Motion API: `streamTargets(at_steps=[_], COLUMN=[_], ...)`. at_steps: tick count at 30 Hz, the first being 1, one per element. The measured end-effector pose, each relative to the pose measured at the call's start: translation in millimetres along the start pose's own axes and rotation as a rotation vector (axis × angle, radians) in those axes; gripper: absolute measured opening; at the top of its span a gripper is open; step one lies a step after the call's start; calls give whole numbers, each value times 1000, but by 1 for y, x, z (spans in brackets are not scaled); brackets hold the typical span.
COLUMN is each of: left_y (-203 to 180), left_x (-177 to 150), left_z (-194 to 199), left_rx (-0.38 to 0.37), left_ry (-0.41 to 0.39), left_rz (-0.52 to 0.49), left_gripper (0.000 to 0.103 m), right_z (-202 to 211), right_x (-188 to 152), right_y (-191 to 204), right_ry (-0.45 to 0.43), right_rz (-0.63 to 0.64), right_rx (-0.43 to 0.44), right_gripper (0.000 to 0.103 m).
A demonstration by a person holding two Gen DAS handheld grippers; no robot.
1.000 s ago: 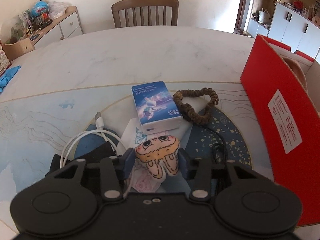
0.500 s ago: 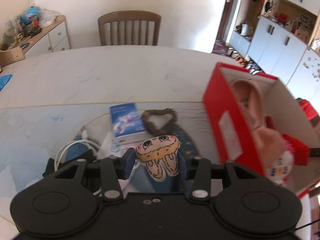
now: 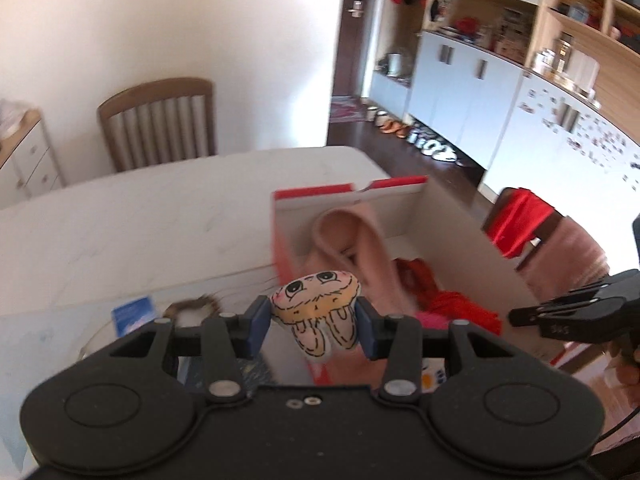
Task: Organize objects
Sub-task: 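Carry the cartoon-face toy with the left gripper into the white box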
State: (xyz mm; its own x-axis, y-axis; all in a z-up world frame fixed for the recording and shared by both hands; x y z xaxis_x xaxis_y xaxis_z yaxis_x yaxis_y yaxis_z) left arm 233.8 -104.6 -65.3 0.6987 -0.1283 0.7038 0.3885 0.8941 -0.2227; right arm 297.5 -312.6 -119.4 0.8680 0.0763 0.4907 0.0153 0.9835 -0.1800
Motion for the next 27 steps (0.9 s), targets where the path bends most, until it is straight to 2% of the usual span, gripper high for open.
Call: streamTargets(at_steps=[10, 27], left_y=[-38, -70], left_x=[18, 31], left_z=[-42, -119], left_rx=[-49, -79], left_ry=[47, 159], left_rz=[-136, -286], left_gripper=[43, 43], right_z=[7, 9], right_x=[-3, -5], right_y=[-5, -9], right_ry=[-9, -11], right_rz=[-22, -41], right_rx=[19, 30], right_gripper=[2, 2])
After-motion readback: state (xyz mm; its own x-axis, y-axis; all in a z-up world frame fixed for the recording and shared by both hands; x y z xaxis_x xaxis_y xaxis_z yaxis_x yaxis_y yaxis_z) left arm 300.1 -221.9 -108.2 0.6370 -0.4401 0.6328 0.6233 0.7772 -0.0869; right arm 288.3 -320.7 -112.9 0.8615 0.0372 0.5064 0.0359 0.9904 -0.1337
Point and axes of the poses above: each gripper's, at about its wrist camera, not at the fingertips, and z roughly against the way its jaws point, y to its left, x to its top, the point moved 4 cm from there along -z, roughly the way its jaws point, and after that the axes turned 14 degrees about -x, right-handed, at the moved point
